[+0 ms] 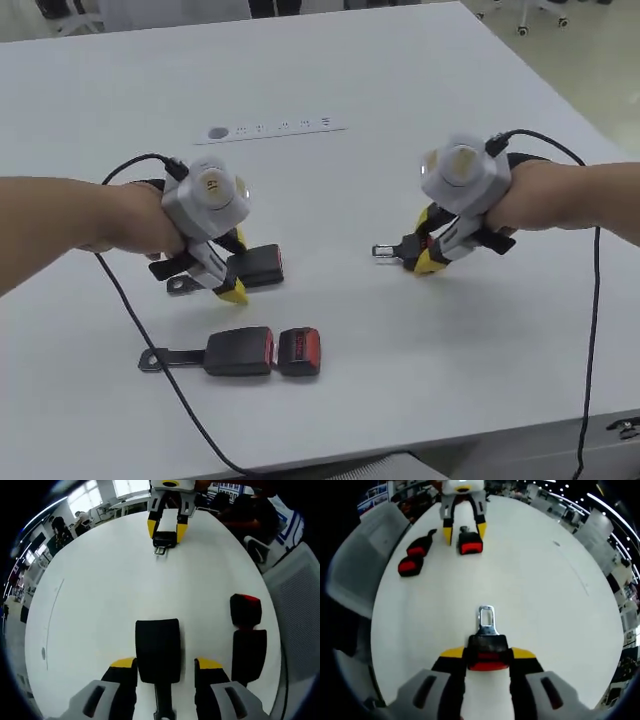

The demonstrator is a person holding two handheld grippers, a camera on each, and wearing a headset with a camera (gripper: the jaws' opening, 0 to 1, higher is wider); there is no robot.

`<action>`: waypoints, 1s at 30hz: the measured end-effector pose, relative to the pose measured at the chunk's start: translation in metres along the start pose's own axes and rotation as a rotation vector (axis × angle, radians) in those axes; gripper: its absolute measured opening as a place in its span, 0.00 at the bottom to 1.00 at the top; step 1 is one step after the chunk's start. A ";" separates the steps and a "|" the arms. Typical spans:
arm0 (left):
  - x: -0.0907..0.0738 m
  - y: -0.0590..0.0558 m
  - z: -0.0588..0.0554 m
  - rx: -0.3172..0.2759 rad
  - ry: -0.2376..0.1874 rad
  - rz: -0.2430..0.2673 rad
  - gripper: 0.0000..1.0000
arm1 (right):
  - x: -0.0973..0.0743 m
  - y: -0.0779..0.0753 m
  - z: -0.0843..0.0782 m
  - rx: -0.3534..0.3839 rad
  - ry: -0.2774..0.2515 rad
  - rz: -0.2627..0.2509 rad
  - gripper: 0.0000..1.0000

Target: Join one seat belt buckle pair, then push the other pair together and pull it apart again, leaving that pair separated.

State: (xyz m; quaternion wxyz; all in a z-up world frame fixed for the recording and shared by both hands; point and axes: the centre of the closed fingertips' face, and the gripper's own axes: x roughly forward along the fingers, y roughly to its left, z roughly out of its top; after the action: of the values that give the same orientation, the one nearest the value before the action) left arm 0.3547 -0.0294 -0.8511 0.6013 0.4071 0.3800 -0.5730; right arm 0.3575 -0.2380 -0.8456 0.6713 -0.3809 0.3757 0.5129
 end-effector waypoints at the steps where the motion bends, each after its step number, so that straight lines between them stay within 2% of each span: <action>1: 0.000 0.001 0.001 0.009 0.003 0.001 0.45 | 0.000 0.000 0.000 -0.003 0.002 0.002 0.33; 4: 0.001 0.002 0.003 0.023 0.010 0.003 0.36 | 0.002 0.000 -0.002 -0.018 0.004 0.000 0.32; 5: 0.001 0.001 0.003 0.056 0.026 -0.003 0.34 | 0.002 0.000 -0.003 -0.028 0.004 -0.001 0.32; 6: 0.002 -0.001 0.004 0.047 0.026 -0.005 0.33 | 0.002 0.000 -0.003 -0.044 0.006 -0.002 0.32; 9: 0.001 -0.001 0.005 0.072 0.036 0.002 0.33 | 0.002 -0.002 -0.004 -0.036 0.006 0.003 0.32; 21: 0.003 0.002 0.005 0.072 0.030 -0.017 0.33 | 0.003 -0.004 -0.006 -0.046 0.034 0.011 0.32; 25: 0.003 0.003 0.005 0.074 0.032 -0.020 0.33 | 0.006 -0.004 0.002 -0.067 0.018 -0.016 0.31; 30: 0.004 0.004 0.005 0.062 0.032 -0.018 0.33 | 0.012 0.000 0.017 -0.056 -0.004 -0.004 0.31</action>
State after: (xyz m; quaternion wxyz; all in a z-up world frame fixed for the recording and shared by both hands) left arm 0.3592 -0.0352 -0.8526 0.5772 0.4311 0.3753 -0.5832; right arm 0.3617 -0.2179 -0.8489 0.6622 -0.3993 0.3589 0.5227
